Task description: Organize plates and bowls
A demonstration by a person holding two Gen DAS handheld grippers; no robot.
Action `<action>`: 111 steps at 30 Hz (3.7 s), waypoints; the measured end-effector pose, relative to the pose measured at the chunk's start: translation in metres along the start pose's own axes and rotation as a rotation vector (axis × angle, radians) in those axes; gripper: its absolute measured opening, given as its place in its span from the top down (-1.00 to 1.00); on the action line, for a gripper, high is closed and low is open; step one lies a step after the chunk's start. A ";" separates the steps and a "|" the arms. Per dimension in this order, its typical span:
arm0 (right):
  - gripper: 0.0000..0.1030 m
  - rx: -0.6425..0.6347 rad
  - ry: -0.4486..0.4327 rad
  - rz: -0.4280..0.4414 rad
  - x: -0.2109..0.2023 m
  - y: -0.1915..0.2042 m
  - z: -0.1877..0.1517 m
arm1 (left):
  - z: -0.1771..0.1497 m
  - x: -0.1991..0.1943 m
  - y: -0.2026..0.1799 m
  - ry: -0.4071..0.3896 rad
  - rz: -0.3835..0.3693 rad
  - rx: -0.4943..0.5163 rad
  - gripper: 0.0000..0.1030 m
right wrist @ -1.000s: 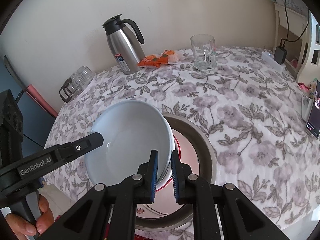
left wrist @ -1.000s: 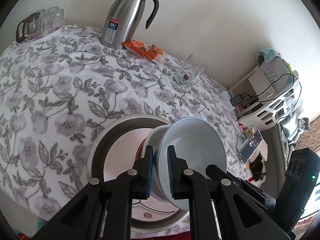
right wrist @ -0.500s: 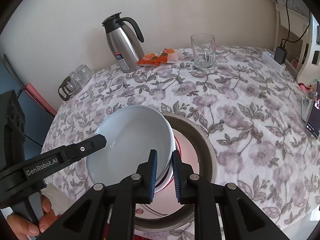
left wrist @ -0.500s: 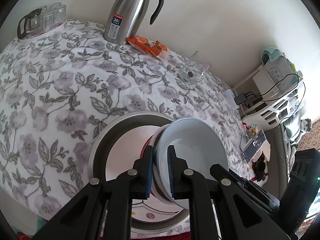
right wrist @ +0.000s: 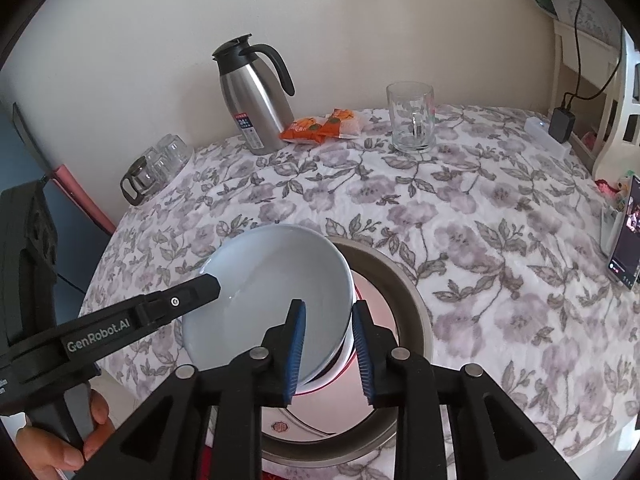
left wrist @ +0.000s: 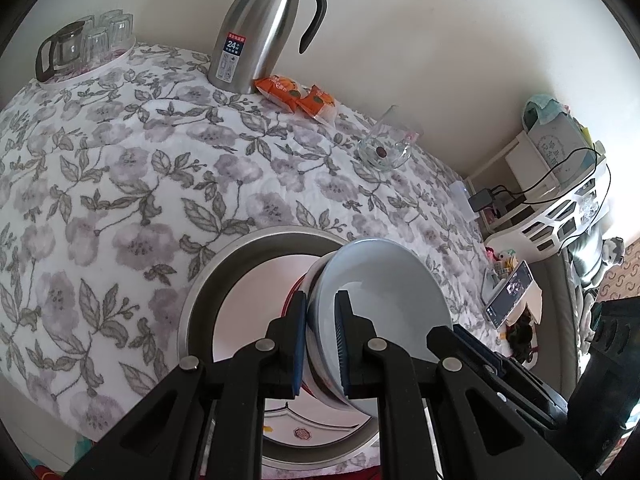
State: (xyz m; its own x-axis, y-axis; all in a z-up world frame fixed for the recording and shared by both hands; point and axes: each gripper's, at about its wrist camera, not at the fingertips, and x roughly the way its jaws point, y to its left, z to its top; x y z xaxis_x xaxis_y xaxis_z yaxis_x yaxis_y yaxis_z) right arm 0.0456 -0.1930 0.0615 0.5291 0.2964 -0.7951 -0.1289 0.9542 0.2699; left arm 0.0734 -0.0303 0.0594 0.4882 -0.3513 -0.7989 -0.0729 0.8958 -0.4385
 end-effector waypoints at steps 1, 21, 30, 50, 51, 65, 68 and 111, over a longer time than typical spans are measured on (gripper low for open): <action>0.48 0.001 0.001 0.002 0.000 -0.001 0.000 | 0.000 0.000 0.000 0.000 0.000 0.001 0.76; 0.48 0.025 -0.022 0.001 -0.008 -0.009 0.003 | 0.003 -0.022 0.002 -0.082 0.002 -0.001 0.73; 0.29 0.041 -0.038 -0.006 -0.011 -0.014 0.004 | 0.002 -0.036 0.009 -0.145 0.111 0.005 0.17; -1.00 0.034 -0.077 -0.018 -0.014 -0.021 0.000 | -0.016 -0.038 0.036 -0.180 0.259 -0.024 -0.81; -1.00 0.032 -0.082 -0.016 -0.015 -0.021 -0.001 | -0.017 -0.038 0.037 -0.183 0.262 -0.025 -0.82; -1.00 -0.002 -0.117 0.010 -0.029 -0.026 -0.018 | -0.044 -0.042 0.031 -0.191 0.286 0.006 -0.83; -1.00 -0.021 -0.116 0.001 -0.033 -0.027 -0.025 | -0.049 -0.040 0.024 -0.174 0.297 0.032 -0.83; -1.00 -0.153 -0.013 -0.049 -0.036 -0.067 -0.076 | -0.130 -0.012 -0.028 -0.041 0.462 0.114 -0.83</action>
State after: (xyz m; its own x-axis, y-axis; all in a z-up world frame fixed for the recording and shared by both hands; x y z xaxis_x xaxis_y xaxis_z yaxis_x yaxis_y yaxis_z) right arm -0.0282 -0.2646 0.0305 0.5489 0.2495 -0.7978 -0.2279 0.9629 0.1443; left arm -0.0434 -0.0864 0.0282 0.4611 0.1000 -0.8817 -0.1956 0.9806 0.0089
